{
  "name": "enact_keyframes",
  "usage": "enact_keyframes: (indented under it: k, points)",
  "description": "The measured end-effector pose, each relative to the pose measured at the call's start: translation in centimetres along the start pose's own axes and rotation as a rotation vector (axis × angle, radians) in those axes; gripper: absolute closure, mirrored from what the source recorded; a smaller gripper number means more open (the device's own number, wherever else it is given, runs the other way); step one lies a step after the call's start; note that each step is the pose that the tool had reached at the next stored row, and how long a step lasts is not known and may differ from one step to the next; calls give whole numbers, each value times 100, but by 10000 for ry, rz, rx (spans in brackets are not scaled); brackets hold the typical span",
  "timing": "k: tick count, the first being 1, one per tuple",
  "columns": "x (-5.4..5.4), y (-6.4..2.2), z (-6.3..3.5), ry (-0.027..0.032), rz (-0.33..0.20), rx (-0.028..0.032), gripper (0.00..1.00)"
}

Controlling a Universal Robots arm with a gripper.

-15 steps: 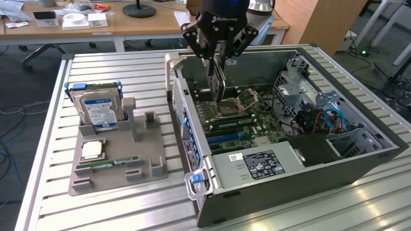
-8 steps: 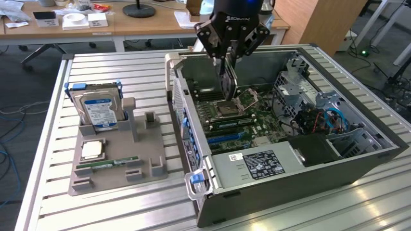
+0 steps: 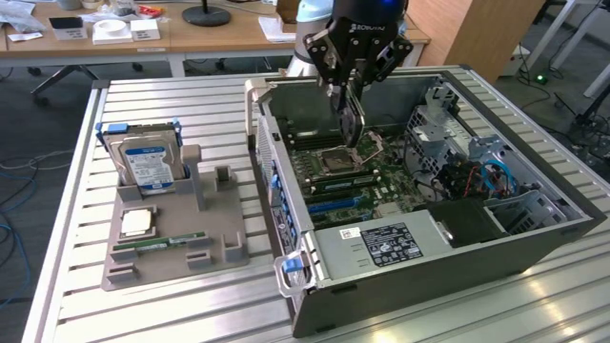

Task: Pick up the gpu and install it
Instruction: 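Pick up the gpu and move the gpu toward the slot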

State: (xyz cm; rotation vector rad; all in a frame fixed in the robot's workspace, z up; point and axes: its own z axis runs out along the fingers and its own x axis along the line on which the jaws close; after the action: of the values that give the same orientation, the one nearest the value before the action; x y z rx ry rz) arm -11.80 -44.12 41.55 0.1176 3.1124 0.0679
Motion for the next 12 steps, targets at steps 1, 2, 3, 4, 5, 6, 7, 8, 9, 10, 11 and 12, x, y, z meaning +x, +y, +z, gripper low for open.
enact_keyframes:
  k: [1, 2, 3, 4, 5, 6, 7, 8, 9, 10, 11, 12]
  points:
    - [-176, 20, 5, 1, 1, -15, 73]
    - [-208, 24, 6, 2, 0, -17, 73]
    - [-239, 27, 7, 2, -1, -21, 73]
    - [-270, 30, 8, 3, 0, -23, 73]
    - [-302, 34, 9, 3, 1, -26, 73]
    - [-334, 37, 10, 2, 1, -28, 73]
    - [-372, 41, 11, 3, 0, -32, 73]
    - [-407, 45, 13, 3, 0, -36, 73]
    - [-440, 49, 14, 3, 1, -39, 73]
    - [-474, 52, 15, 4, 2, -43, 73]
    - [-503, 56, 16, 4, 0, -46, 73]
    - [-531, 59, 16, 4, 0, -49, 73]
